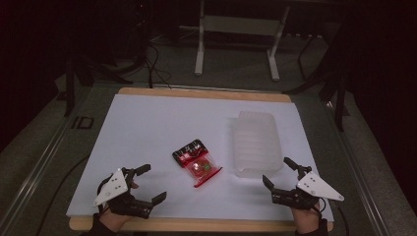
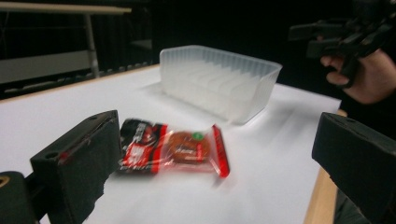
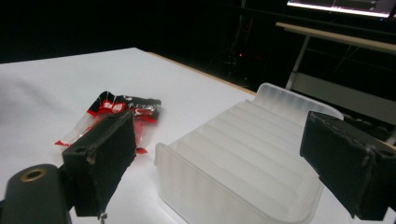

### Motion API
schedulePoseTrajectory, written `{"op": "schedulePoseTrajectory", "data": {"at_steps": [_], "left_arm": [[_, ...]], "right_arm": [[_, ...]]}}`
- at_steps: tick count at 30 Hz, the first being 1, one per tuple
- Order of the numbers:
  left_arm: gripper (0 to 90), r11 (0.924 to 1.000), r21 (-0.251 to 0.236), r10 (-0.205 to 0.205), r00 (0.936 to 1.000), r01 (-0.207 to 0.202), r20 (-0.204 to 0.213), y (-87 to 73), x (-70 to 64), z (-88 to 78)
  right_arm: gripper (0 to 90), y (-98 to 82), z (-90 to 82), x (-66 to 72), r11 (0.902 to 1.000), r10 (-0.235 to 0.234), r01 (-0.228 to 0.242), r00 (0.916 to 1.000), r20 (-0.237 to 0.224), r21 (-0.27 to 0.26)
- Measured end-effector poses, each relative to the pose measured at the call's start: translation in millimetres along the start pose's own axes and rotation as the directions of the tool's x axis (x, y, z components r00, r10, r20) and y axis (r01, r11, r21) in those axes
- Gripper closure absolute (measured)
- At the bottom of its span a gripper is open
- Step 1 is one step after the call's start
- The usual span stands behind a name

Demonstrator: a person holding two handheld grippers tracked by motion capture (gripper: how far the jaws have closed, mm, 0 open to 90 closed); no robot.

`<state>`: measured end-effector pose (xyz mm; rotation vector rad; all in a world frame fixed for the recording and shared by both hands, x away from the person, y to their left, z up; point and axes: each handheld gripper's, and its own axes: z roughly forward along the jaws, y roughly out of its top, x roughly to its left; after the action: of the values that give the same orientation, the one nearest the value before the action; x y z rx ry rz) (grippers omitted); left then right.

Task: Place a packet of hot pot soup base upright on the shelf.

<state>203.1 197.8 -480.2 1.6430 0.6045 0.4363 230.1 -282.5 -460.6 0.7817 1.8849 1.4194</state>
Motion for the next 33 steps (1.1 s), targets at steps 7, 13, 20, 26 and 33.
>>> {"op": "schedulePoseTrajectory", "data": {"at_steps": [7, 13, 20, 26, 33], "left_arm": [[2.1, 0.9990, -0.031, 0.033, 0.9994, -0.032, 0.013, 18.4, -0.5, 4.4], [2.1, 0.9993, -0.014, 0.035, 0.9991, -0.034, 0.023, 27.2, 6.8, 12.5], [2.1, 0.9993, 0.016, 0.033, 0.9986, -0.033, 0.041, 37.5, 18.7, 22.5], [3.4, 0.9991, 0.025, 0.035, 0.9993, -0.035, 0.016, 41.4, 29.7, 30.9], [3.5, 0.9987, 0.046, 0.025, 0.9986, -0.022, -0.048, 41.7, 42.5, 43.6]], "right_arm": [[14.3, 2.7, 4.8, 0.5, 0.9994, -0.001, 0.002, 0.9990, -0.045, 0.034], [18.8, 8.7, 4.5, 7.1, 0.9973, -0.071, 0.072, 0.9969, -0.034, 0.016], [13.1, 12.8, 2.7, 5.2, 1.0000, -0.001, 0.001, 0.9969, -0.079, 0.000], [11.2, 15.4, 0.1, 1.7, 0.9984, 0.036, -0.040, 0.9945, -0.099, -0.040], [11.2, 18.1, 1.6, 3.0, 0.9998, 0.012, -0.013, 0.9972, -0.074, -0.015]]}}
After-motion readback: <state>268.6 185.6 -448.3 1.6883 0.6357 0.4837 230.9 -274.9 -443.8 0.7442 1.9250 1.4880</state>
